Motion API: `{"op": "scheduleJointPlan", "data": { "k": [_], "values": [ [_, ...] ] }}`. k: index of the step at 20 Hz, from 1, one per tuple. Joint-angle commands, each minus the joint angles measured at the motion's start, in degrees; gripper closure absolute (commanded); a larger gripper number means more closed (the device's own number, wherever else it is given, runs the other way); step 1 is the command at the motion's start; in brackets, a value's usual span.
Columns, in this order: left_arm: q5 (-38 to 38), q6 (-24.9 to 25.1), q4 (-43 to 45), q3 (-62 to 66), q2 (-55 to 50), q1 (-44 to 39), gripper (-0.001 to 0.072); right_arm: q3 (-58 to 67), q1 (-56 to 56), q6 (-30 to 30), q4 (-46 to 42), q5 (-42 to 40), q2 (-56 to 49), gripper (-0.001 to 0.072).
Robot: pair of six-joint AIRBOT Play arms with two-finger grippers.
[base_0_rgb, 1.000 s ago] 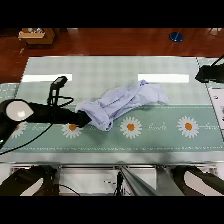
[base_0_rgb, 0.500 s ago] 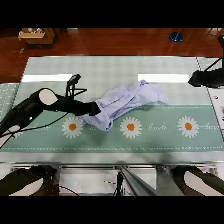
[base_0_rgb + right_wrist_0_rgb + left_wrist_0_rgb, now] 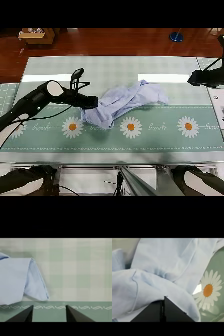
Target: Fold the shirts.
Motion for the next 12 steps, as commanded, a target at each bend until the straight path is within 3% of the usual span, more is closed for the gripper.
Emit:
{"op": "scheduleJointPlan", "data": {
  "k": [1,4,6,12],
  "values": [
    [-5.8,0.6,4.5,0.3,0.2,0.9,0.0689,0.0,0.0,0.0,0.0,-0.9,-0.2,0.0234],
    [-5.8,1.1,4.6,0.9,4.5,1.1,0.069,0.0,0.0,-0.4,0.1,-0.3,-2.1,0.0229],
    [-5.8,1.5,4.6,1.6,8.8,1.2,0.069,0.0,0.0,-2.4,2.4,1.0,-4.8,0.0175],
    [-6.3,1.5,4.6,1.7,13.9,1.6,0.0689,0.0,0.0,-7.7,23.7,2.4,-17.4,0.016]
  ]
}}
